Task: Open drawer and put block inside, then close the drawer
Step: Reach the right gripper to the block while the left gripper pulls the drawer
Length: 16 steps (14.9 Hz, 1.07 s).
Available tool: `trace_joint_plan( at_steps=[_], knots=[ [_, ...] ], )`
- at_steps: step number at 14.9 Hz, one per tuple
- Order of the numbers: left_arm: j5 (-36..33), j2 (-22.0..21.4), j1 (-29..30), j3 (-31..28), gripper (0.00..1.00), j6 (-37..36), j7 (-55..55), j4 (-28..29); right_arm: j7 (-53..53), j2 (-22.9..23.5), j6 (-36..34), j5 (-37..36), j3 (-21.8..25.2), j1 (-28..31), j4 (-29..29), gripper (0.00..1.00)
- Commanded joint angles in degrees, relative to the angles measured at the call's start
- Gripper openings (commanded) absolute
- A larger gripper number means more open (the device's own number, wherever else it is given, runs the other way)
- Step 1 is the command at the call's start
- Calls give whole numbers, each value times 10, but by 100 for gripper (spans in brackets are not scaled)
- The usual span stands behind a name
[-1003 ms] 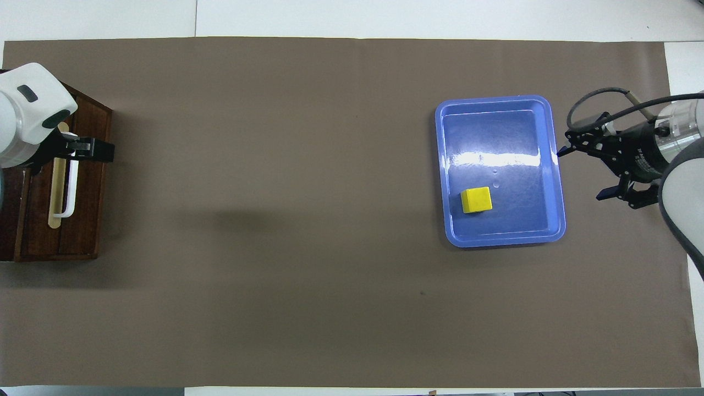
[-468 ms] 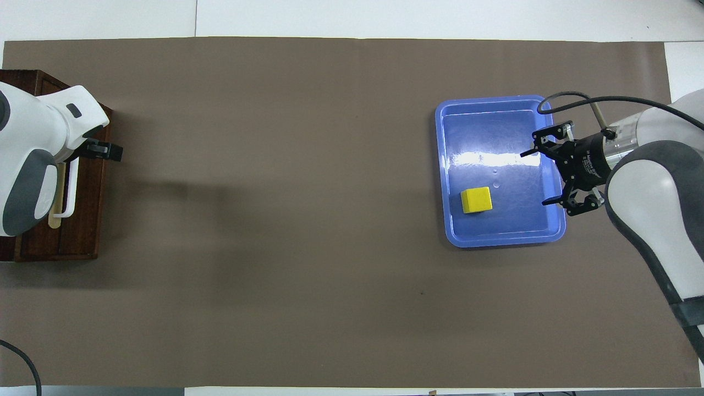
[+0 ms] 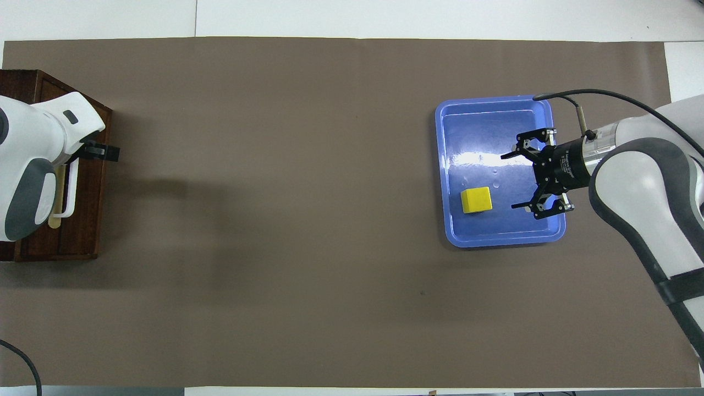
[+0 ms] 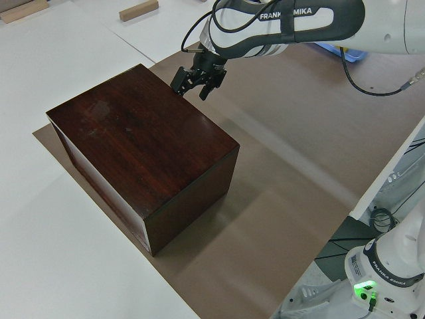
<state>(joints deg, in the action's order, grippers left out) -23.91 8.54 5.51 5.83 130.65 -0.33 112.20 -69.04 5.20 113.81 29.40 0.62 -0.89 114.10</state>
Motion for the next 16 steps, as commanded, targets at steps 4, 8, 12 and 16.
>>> trace_joint_plan(
  at_steps=[4, 8, 12, 16],
  knots=[
    [-12, 22, -6, 1, 100, 31, -11, 22, -2, -13, 36, 43, -4, 6, 49, 100],
    [-21, 22, -22, 1, 100, 11, -12, 12, 8, -11, 40, 43, -4, 5, 60, 100],
    [-72, 23, -22, 2, 100, 14, -17, 12, 16, 7, 57, 58, -4, 1, 60, 100],
    [-63, 32, -72, 4, 100, 8, -97, -4, 34, 25, 58, 62, -4, 4, 60, 100]
  ],
)
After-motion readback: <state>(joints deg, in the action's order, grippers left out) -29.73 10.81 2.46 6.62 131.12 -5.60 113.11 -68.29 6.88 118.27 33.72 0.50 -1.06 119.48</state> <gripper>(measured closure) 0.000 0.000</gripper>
